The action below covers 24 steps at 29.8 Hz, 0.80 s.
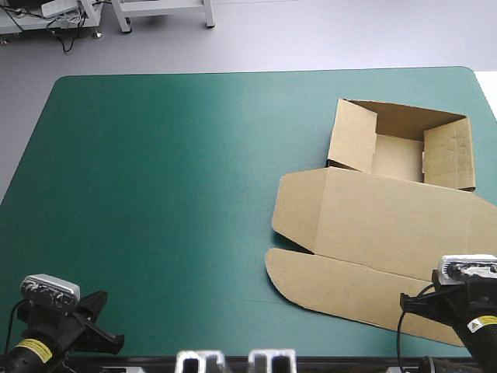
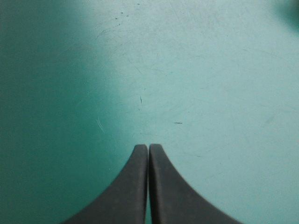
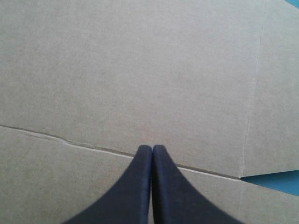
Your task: Fold the box
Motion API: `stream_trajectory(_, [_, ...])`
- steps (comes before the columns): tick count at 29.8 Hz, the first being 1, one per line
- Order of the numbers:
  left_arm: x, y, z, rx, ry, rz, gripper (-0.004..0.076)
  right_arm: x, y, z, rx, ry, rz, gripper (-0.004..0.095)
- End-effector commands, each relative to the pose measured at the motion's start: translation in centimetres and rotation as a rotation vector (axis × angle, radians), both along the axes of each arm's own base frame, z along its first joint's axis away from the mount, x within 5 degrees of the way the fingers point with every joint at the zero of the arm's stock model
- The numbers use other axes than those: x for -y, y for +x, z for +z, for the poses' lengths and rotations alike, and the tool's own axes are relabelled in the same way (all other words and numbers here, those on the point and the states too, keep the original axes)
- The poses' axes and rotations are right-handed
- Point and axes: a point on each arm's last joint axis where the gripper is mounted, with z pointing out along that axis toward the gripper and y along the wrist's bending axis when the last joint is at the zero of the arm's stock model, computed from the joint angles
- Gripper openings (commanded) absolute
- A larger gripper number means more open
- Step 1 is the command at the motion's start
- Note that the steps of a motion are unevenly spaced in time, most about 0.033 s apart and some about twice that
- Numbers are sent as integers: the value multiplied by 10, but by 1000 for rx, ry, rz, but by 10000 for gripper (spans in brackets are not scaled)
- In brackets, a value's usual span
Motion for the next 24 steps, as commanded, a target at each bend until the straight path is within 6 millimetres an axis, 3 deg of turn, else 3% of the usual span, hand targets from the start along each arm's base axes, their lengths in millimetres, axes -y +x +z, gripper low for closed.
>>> stream_trajectory(1, [2, 2, 9, 35, -26, -5, -9, 0, 4, 11, 76, -14, 18, -13])
stream_trajectory(24, [3, -1, 6, -12, -35, -16, -9, 0, 4, 11, 76, -12, 21, -13])
